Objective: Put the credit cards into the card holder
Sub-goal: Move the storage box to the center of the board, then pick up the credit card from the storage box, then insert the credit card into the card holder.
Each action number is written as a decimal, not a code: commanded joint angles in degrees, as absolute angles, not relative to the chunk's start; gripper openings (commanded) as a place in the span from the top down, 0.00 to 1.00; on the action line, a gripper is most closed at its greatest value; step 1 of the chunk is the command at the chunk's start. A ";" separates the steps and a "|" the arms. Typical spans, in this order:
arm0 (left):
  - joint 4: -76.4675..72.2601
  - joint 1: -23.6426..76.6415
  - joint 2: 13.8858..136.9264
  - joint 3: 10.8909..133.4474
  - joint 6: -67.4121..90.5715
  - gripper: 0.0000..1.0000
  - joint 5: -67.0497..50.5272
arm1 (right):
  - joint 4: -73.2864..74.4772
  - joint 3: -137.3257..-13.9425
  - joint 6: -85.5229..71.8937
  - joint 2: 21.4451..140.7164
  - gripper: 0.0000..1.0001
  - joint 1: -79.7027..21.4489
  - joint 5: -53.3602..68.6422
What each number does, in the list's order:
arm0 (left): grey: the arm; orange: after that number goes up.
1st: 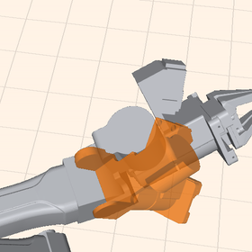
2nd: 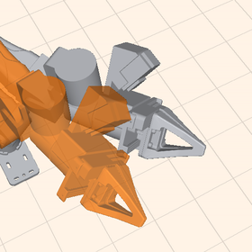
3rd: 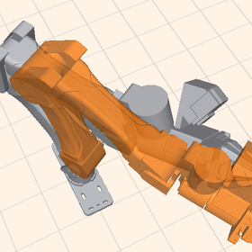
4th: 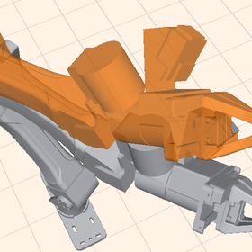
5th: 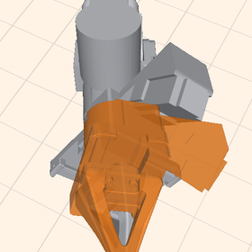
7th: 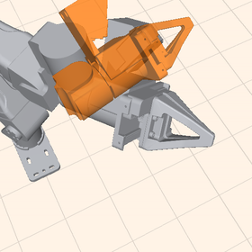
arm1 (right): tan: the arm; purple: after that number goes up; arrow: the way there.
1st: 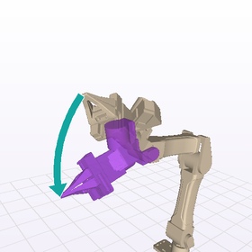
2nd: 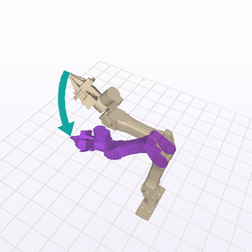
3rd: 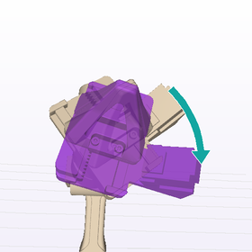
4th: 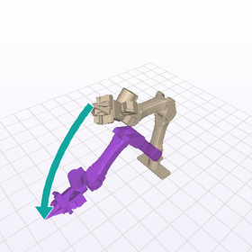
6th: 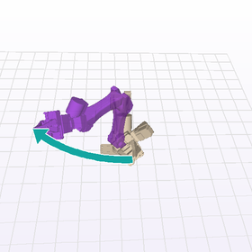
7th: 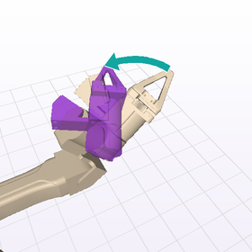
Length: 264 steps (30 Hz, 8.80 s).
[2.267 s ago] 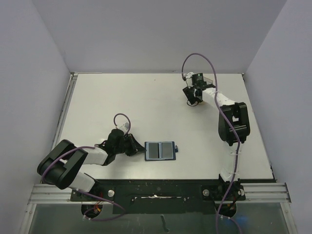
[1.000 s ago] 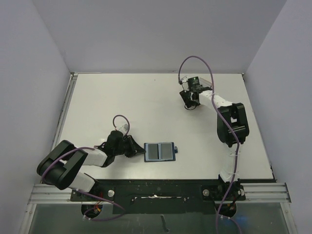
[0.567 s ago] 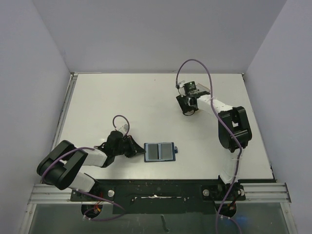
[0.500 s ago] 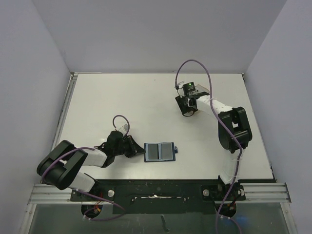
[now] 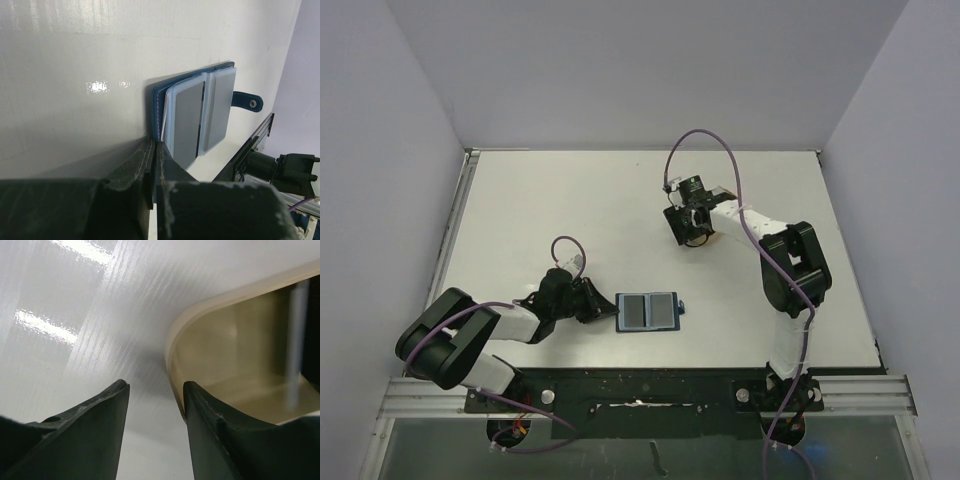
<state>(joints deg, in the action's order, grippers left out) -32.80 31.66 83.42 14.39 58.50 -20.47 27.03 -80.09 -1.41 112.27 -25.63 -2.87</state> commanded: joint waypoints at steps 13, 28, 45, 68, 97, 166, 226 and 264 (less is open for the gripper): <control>-35.48 31.93 83.25 14.90 58.58 1.00 -21.88 | 32.55 -88.67 0.15 107.58 0.45 -24.67 -7.69; -35.56 31.98 83.41 15.03 58.36 1.00 -21.97 | 31.21 -94.72 11.54 112.67 0.27 -20.07 -18.21; -35.69 31.99 84.73 15.64 58.36 1.00 -22.15 | 26.53 -98.35 9.33 121.34 0.31 -12.09 2.61; -37.17 32.43 85.69 15.55 59.12 1.00 -22.08 | 26.02 -91.09 7.04 116.66 0.67 -11.91 8.82; -37.24 32.92 85.93 15.56 59.50 1.00 -21.63 | 28.46 -90.44 7.91 110.34 0.96 -16.97 -7.20; -38.48 31.20 61.07 27.22 73.02 1.00 -28.82 | -26.23 -35.67 -55.90 64.88 0.96 -29.95 40.68; -40.06 35.92 89.64 23.64 64.95 1.00 -28.52 | 17.69 -39.47 -36.63 78.96 0.72 -39.64 -0.13; -31.06 39.86 90.44 25.78 58.79 1.00 -16.69 | 13.89 -34.51 -44.59 75.48 0.79 -41.57 -1.30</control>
<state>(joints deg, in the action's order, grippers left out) -33.82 39.31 92.03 23.70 62.19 -19.46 16.16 -34.65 -43.55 77.69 -40.99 -0.05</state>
